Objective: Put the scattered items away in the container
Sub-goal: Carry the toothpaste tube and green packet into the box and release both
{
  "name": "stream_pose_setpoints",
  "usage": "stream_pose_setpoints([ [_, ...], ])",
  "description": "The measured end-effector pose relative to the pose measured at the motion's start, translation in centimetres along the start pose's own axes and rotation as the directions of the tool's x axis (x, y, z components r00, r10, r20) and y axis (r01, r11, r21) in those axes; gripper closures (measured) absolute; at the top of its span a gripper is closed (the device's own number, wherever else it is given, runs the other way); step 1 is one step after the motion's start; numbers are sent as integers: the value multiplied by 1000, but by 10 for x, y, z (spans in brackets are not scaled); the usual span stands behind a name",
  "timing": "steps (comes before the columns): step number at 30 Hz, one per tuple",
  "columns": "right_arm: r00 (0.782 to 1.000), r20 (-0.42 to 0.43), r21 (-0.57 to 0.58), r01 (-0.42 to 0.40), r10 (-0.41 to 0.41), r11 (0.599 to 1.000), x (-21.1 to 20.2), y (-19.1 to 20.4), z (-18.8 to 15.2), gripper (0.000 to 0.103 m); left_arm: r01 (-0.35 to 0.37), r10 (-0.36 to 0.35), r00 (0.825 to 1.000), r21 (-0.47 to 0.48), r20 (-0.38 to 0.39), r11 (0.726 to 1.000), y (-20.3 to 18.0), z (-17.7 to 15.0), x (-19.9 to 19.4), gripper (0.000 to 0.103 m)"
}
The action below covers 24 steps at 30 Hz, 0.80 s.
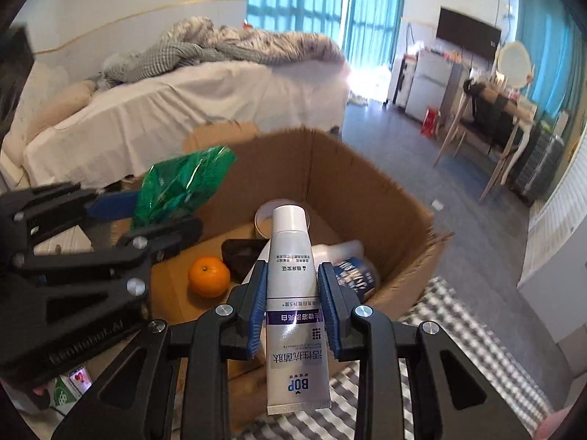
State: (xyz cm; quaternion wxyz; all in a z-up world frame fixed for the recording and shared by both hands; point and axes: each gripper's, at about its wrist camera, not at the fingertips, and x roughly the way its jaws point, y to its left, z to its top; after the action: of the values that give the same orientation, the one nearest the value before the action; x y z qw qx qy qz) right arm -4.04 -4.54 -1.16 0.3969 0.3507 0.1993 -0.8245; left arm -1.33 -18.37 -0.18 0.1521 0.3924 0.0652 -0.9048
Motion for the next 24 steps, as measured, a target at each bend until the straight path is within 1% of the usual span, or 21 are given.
stream_pose_setpoints([
  [2,999,-40,10,2,-1,1000,20,-5,-3,75,5,-5,999,-7,-39,1000,4,-4,18,56],
  [3,999,-54,20,5,-4,1000,25,-7,-4,73,5,-6,998,-16,-63,1000,5,-6,27,51],
  [4,998,-70,42,13,-10,999,29,-12,-6,64,0,-2,996,-26,-86,1000,7,-8,34,43],
  [5,997,-77,62,11,-7,998,29,-16,-8,55,-6,1,994,-43,-106,999,10,-9,37,39],
  [6,997,-72,71,1,4,997,26,-18,-10,55,-5,-3,993,-71,-119,997,15,-10,37,27],
  [7,998,-57,81,-15,20,997,21,-21,-11,52,3,-15,992,-96,-127,995,19,-9,35,17],
  [8,999,-43,90,-16,20,996,15,-24,-12,45,18,-33,992,-114,-125,993,21,-9,31,14],
  [9,1000,-29,96,-8,11,995,8,-26,-12,41,34,-48,992,-120,-115,992,22,-7,26,9],
  [10,1000,-9,99,16,-15,995,-2,-29,-13,30,44,-56,993,-115,-101,992,21,-6,20,6],
  [11,998,22,98,51,-53,994,-15,-33,-15,26,50,-59,995,-100,-83,994,18,-5,14,4],
  [12,995,55,99,73,-79,992,-29,-37,-17,26,53,-59,996,-81,-68,995,15,-3,8,3],
  [15,989,106,125,87,-100,988,-66,-55,-26,22,89,-90,996,-26,-30,996,-3,-1,-11,2],
  [17,986,110,131,113,-127,985,-90,-68,-40,19,118,-118,993,19,-9,993,-21,-2,-26,2],
  [19,982,106,127,145,-159,981,-112,-80,-55,19,150,-151,989,68,8,986,-42,-5,-40,0],
  [22,975,88,130,194,-206,972,-138,-93,-82,18,209,-214,977,166,15,964,-77,-14,-57,0],
  [24,978,60,126,191,-200,973,-151,-99,-107,15,226,-234,972,229,6,947,-102,-22,-63,0],
])
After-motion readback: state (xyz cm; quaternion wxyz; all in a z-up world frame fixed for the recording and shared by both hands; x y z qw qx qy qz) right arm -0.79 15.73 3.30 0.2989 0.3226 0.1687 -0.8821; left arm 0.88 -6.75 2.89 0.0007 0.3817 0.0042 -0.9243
